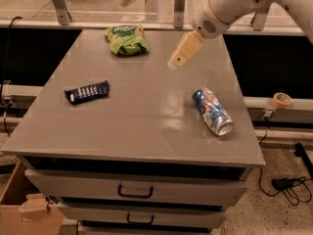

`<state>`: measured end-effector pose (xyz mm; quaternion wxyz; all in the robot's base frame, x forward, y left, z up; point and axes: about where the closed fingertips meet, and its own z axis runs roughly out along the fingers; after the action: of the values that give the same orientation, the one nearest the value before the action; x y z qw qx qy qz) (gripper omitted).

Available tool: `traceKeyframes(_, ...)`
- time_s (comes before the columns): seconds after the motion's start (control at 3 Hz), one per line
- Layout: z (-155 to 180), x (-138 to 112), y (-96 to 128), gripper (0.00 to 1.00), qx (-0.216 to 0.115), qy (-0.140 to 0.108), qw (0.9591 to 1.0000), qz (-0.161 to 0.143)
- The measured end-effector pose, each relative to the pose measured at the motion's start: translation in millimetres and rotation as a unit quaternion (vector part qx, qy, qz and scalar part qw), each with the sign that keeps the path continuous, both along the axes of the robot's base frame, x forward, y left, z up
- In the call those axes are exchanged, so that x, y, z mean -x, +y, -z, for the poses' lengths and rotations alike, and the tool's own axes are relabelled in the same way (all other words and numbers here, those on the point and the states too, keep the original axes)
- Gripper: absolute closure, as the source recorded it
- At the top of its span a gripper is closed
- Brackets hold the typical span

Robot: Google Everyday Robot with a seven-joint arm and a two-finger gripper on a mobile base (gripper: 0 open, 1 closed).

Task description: Move green rice chip bag near rxbar blueberry

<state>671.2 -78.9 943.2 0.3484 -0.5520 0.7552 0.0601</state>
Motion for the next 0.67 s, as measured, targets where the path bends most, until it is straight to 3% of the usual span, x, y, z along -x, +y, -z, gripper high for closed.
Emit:
traceKeyframes(0.33,8,-59,39,0.00,-0.055,-0.005,0.9985,0.002)
traceKeyframes(0.67,25,-112,72,0.00,-0.109,0.000,0.9937,0.029)
